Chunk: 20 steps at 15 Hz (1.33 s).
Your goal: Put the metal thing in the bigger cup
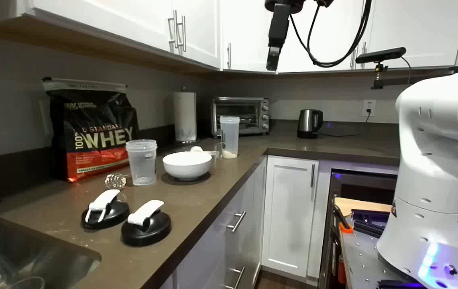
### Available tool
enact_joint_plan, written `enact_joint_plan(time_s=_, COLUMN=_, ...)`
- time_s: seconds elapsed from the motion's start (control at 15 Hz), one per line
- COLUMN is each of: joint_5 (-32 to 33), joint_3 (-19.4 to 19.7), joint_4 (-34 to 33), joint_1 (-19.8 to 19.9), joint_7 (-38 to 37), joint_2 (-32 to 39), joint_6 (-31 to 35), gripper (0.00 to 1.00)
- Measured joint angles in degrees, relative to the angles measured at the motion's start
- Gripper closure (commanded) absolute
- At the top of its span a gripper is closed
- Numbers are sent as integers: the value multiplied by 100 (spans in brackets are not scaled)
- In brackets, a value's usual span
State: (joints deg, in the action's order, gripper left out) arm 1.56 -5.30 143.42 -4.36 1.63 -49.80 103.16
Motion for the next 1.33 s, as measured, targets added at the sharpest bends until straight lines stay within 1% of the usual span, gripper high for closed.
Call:
enact_joint_plan(time_s=1.0, joint_5=8, joint_3=0, joint_4=-6, joint_1=-7, joint_7=13, joint_2=6, joint_6=21, gripper=0)
enact_joint_plan(time_s=1.33, joint_5=207, joint_3=0, joint_4=-209, joint_1=-31, joint_7=118, joint_2=272, joint_6=168, gripper=0)
